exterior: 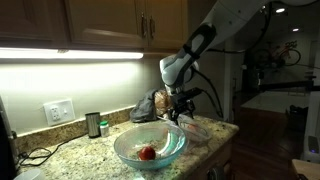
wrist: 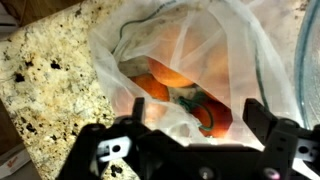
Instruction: Pick up a tomato from the carrier and put it in the bowl
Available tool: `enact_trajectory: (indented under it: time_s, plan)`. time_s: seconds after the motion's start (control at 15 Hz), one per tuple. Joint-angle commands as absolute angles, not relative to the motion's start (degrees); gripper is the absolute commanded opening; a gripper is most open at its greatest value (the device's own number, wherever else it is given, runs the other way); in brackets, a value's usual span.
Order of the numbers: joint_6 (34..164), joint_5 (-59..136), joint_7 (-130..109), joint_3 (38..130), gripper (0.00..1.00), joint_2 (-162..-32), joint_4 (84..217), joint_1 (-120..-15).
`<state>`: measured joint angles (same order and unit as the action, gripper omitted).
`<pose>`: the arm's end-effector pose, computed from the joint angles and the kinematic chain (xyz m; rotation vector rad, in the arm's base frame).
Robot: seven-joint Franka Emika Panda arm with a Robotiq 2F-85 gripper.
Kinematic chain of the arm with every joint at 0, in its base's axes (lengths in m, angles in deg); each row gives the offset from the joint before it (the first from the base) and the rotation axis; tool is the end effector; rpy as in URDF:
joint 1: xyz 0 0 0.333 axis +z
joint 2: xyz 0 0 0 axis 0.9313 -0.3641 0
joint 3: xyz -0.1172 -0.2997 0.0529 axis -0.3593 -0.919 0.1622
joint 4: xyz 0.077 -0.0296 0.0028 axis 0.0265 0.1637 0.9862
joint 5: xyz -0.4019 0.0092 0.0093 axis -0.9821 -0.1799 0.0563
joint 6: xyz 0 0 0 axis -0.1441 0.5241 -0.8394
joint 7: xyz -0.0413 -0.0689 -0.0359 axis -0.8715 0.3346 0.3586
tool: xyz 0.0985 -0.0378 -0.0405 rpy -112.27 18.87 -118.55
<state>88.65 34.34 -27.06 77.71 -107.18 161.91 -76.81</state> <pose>0.6162 -0.2034 0.2798 2.8181 -0.8755 -0.1473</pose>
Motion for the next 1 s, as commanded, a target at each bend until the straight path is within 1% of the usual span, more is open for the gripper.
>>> enact_trajectory:
  time_s: [0.0, 0.93]
  plan:
    - [86.43, 34.29, -28.06, 76.46, 1.0, -106.37, 162.16, -75.56]
    - [83.31, 33.25, -28.95, 75.77, 1.0, -102.74, 164.29, -74.87]
